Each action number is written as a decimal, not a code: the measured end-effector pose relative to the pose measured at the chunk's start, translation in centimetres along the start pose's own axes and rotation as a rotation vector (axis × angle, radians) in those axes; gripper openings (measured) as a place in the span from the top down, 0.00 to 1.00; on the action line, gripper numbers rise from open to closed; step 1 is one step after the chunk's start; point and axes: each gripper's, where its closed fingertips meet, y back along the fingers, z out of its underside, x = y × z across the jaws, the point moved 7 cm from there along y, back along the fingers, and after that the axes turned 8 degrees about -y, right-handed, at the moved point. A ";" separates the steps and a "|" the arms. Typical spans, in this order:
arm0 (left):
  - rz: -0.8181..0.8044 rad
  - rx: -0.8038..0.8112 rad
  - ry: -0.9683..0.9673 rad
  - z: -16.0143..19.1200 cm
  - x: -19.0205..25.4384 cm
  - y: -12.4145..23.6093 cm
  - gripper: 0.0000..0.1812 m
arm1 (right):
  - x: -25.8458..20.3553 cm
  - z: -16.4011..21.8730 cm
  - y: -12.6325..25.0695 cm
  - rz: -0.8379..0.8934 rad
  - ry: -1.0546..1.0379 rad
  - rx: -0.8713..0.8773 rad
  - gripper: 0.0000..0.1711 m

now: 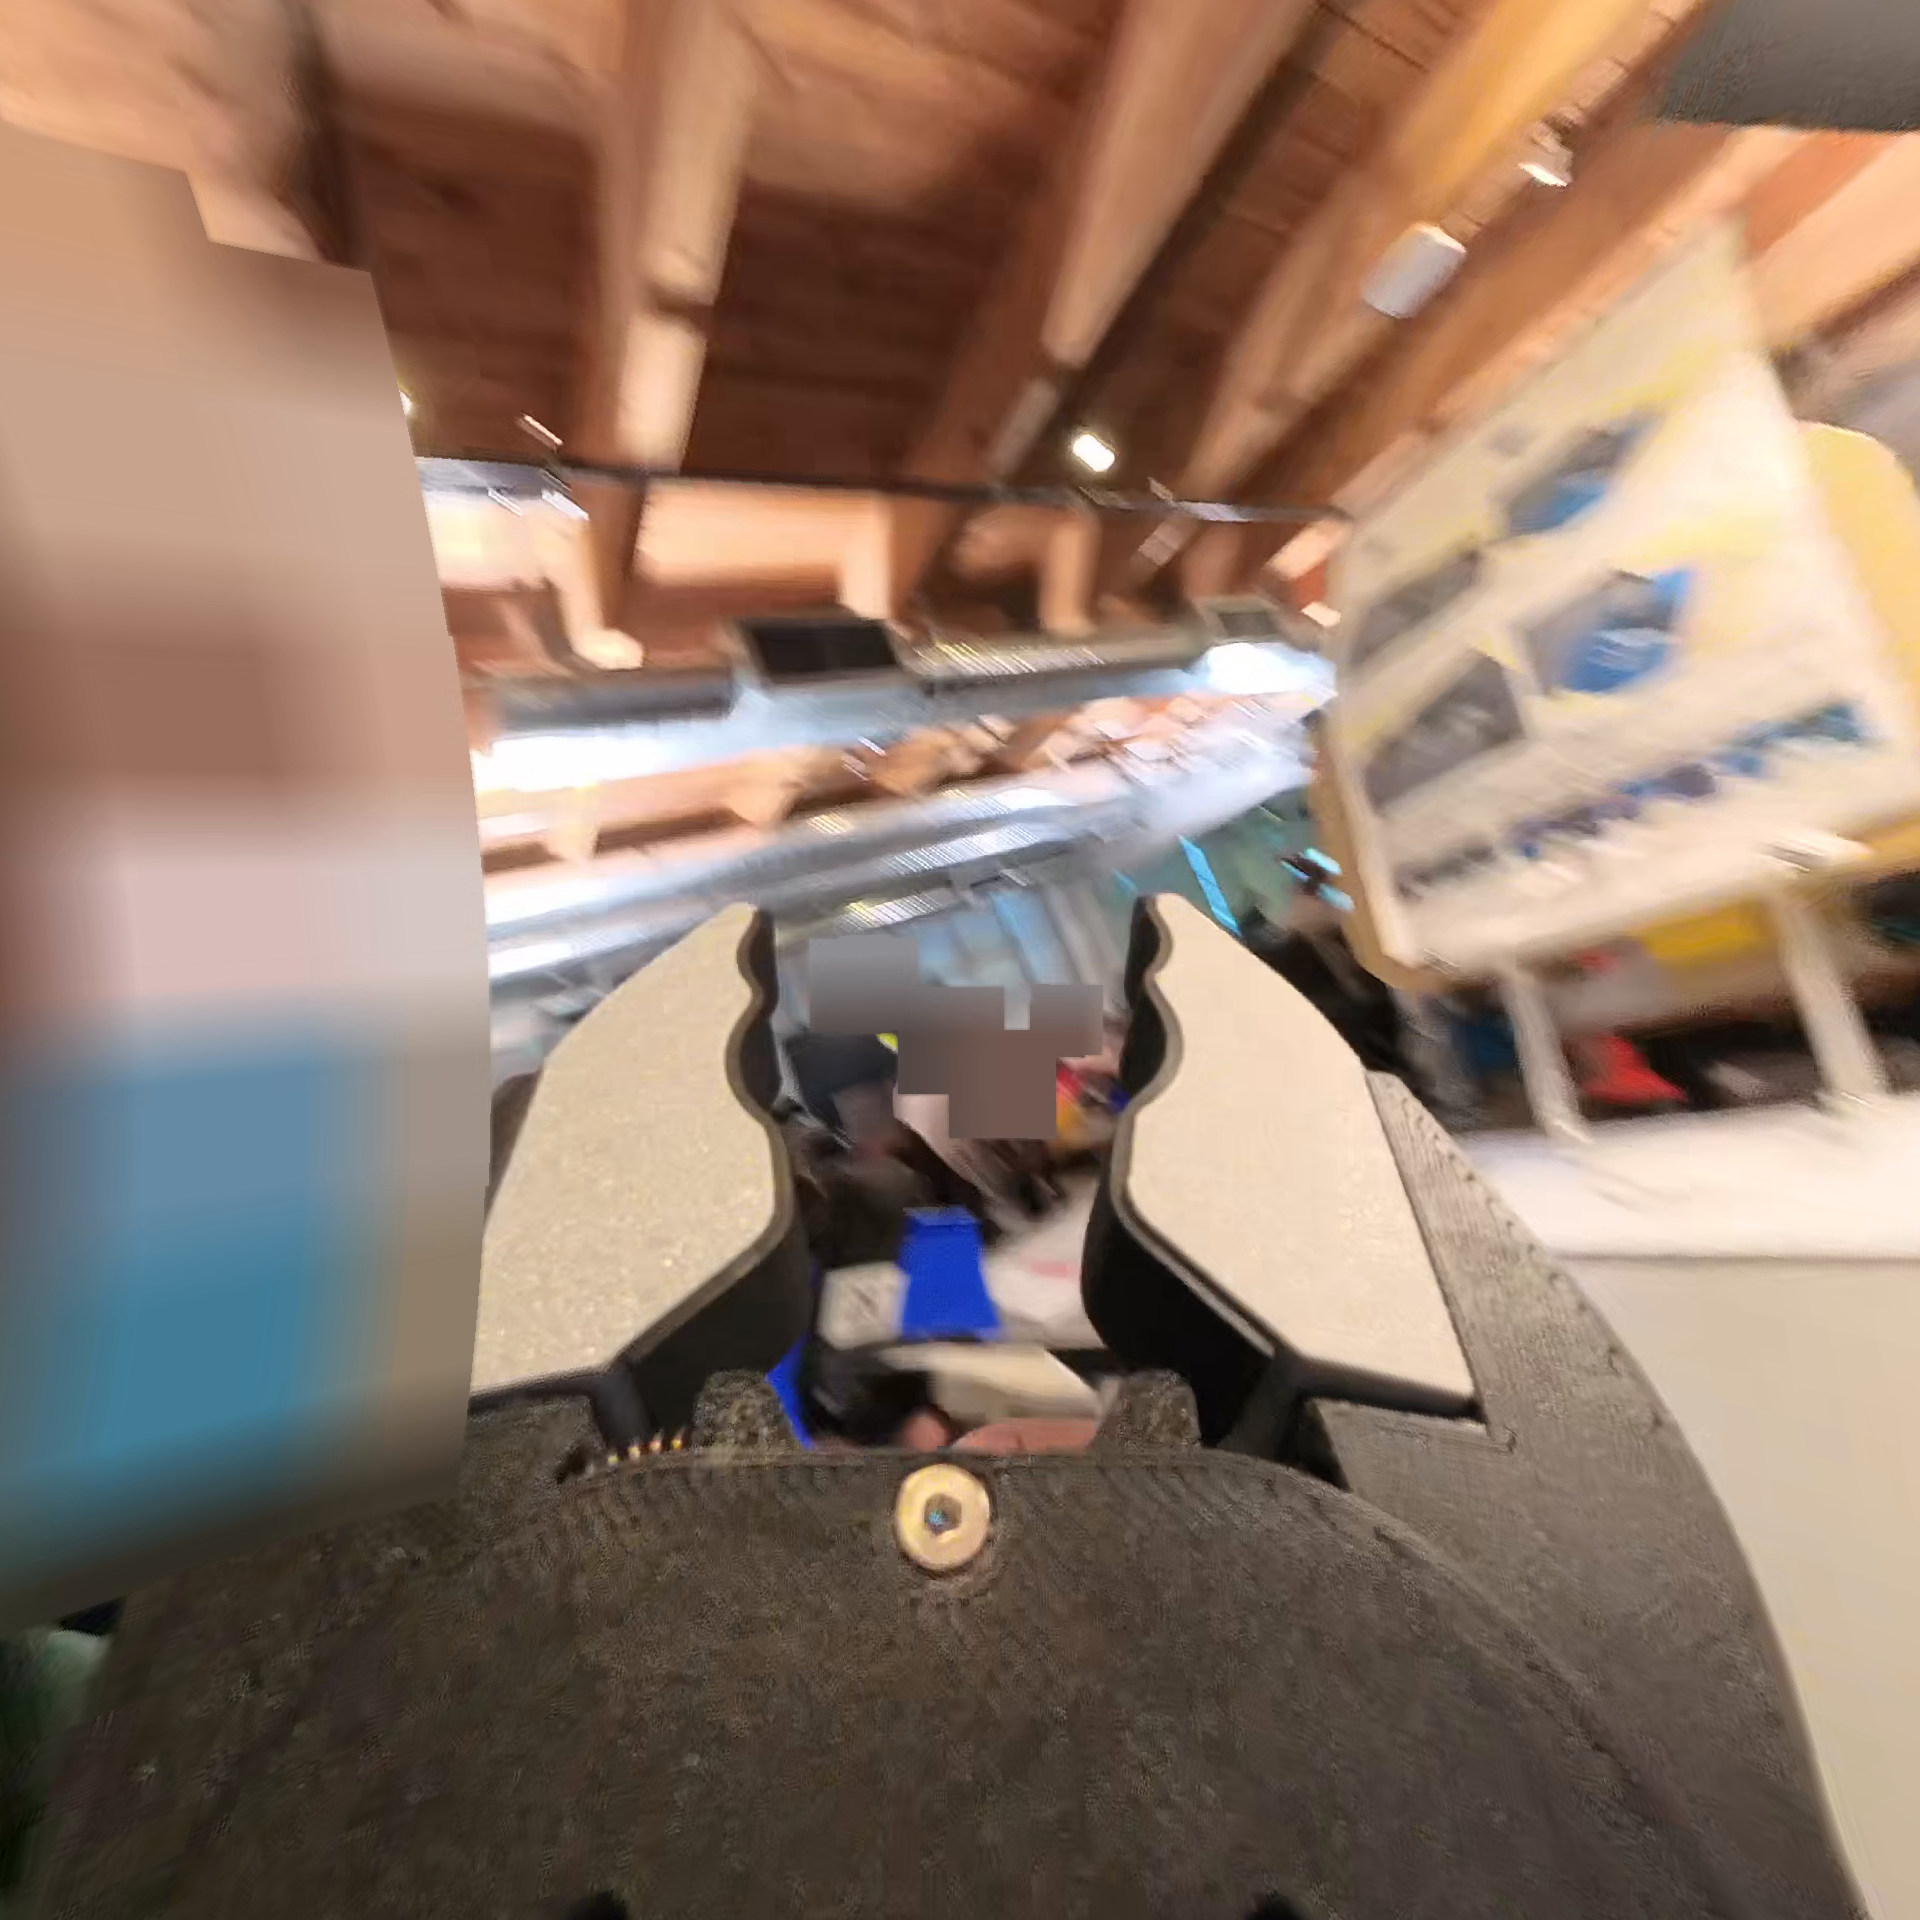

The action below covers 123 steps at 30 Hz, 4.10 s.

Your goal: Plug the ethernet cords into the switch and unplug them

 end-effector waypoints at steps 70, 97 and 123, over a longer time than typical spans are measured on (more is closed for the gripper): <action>-1.381 -0.454 -0.403 1.7 3.5 32.1 0.96 | 13.4 -8.1 16.8 0.897 0.778 -0.907 0.97; 0.119 -0.162 -0.694 1.7 15.0 20.3 0.96 | 14.0 3.1 4.4 -0.041 0.553 -1.187 0.97; 0.257 -0.045 -0.572 1.9 16.9 16.3 0.75 | 11.5 3.3 -4.4 -0.164 0.512 -1.018 0.82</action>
